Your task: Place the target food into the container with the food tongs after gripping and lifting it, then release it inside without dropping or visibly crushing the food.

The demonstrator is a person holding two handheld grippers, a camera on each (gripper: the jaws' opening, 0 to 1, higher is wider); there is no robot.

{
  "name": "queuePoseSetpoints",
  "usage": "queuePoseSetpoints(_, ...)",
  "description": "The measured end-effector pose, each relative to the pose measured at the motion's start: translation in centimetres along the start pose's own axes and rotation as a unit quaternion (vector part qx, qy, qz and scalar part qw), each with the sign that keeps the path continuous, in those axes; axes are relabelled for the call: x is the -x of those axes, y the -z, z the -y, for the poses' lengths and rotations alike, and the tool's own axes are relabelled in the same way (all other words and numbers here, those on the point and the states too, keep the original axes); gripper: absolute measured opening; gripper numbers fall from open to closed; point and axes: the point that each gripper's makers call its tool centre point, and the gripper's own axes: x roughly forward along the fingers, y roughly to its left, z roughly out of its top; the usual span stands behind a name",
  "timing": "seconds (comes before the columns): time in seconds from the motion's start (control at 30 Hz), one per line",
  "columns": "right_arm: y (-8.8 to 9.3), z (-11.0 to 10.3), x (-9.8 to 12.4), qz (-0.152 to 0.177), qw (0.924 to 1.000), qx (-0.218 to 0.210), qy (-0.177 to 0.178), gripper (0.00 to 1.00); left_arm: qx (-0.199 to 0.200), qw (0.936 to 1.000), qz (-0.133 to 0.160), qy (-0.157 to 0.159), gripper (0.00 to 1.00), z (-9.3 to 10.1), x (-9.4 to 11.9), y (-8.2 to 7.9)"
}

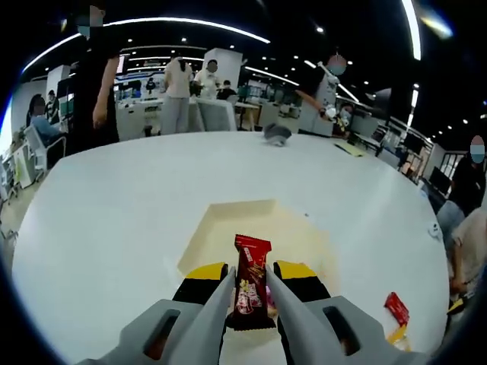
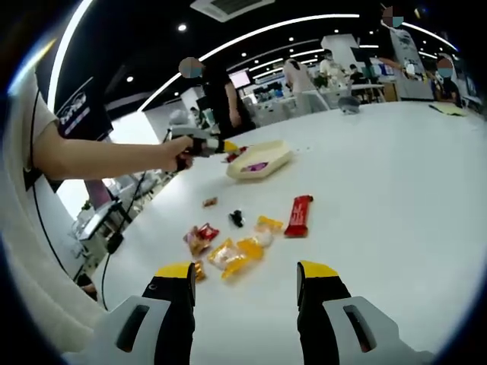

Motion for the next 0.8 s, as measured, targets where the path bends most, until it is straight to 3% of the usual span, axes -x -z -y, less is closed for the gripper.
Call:
queuePoseSetpoints(0.57, 0.6, 0.7, 0.0, -0.012, 0.9999, -0.007, 0.01, 0.54, 0.001, 0.9997, -0.022, -0.007, 0.23, -0.9, -2.0, 1.8)
queuePoseSetpoints(0.8, 0.8, 0.5, -0.2, -0.016, 0.9998, -0.012, 0.001, 0.54, 0.004, 0.9997, -0.011, -0.021, 0.24, -1.5, -1.7, 0.8)
